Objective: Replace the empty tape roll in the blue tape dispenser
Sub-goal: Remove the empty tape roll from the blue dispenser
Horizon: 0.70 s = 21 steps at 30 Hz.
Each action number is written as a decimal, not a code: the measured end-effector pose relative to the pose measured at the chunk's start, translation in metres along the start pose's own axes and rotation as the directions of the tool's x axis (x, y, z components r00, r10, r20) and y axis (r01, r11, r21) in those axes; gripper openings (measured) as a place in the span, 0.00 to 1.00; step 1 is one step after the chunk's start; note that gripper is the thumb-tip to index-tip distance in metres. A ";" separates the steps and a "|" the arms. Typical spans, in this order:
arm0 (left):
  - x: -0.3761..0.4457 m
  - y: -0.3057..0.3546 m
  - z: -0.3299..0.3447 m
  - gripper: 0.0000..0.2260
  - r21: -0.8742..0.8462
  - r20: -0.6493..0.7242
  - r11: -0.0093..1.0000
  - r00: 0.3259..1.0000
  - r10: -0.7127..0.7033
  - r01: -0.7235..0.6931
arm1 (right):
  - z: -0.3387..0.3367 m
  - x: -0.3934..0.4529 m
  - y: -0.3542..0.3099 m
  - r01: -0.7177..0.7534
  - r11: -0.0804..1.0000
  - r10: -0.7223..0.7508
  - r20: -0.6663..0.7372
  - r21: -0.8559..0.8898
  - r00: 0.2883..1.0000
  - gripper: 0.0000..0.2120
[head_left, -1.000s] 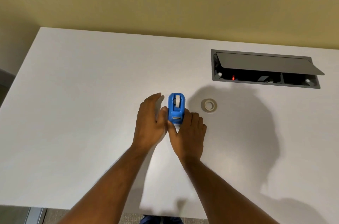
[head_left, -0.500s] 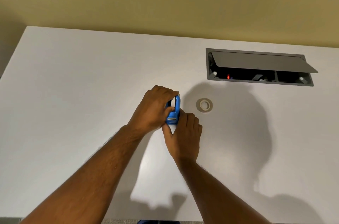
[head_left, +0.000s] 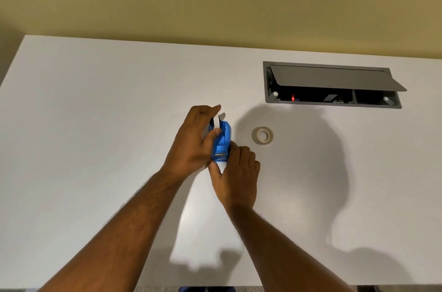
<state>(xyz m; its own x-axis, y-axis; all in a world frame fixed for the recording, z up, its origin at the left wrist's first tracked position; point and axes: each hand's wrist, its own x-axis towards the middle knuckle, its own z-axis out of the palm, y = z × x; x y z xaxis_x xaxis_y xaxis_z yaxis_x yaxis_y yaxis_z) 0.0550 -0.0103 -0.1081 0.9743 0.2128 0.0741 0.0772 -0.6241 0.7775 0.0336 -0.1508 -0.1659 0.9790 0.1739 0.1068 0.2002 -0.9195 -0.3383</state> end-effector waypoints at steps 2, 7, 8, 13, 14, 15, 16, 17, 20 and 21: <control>-0.007 -0.003 0.000 0.22 -0.080 -0.047 0.996 0.998 -0.050 0.046 | -0.001 0.000 -0.001 0.000 1.000 0.000 0.000 0.005 1.000 0.34; -0.023 -0.007 -0.001 0.21 -0.236 -0.098 0.962 0.982 -0.164 0.137 | -0.006 0.001 -0.004 -0.013 0.998 0.013 -0.006 0.066 1.000 0.39; -0.026 -0.007 -0.001 0.21 -0.242 -0.107 0.959 0.978 -0.180 0.150 | -0.007 0.000 -0.004 -0.020 0.996 0.021 -0.005 0.088 1.000 0.38; -0.040 -0.009 -0.005 0.20 -0.262 -0.127 0.944 0.962 -0.242 0.203 | -0.010 0.002 0.002 -0.069 0.968 0.049 0.085 0.243 0.995 0.34; -0.043 -0.010 -0.007 0.20 -0.267 -0.137 0.943 0.960 -0.242 0.200 | -0.011 0.001 0.004 -0.080 0.954 0.052 0.103 0.290 0.993 0.33; -0.046 -0.010 -0.008 0.20 -0.269 -0.147 0.943 0.959 -0.242 0.196 | -0.013 0.000 0.005 -0.093 0.934 0.058 0.112 0.345 0.992 0.33; -0.049 -0.010 -0.010 0.20 -0.270 -0.153 0.943 0.959 -0.240 0.193 | -0.016 -0.001 0.006 -0.114 0.908 0.073 0.116 0.403 0.991 0.33; -0.051 -0.009 -0.011 0.20 -0.272 -0.157 0.944 0.959 -0.236 0.188 | -0.019 -0.003 0.006 -0.141 0.876 0.097 0.117 0.461 0.988 0.33; -0.060 -0.008 -0.015 0.20 -0.300 -0.155 0.938 0.962 -0.226 0.173 | -0.032 -0.007 -0.001 -0.182 0.794 0.168 0.077 0.580 0.983 0.26; -0.062 -0.007 -0.016 0.21 -0.318 -0.150 0.932 0.961 -0.231 0.174 | -0.037 -0.007 -0.005 -0.169 0.781 0.170 0.056 0.601 0.984 0.22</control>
<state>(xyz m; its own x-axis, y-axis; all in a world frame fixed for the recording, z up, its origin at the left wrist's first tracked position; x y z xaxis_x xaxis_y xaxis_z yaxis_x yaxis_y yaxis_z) -0.0094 -0.0069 -0.1085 0.8872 0.4611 -0.0146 0.1740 -0.3052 0.9362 0.0239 -0.1603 -0.1304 0.9994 0.0343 -0.0049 0.0142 -0.5360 -0.8441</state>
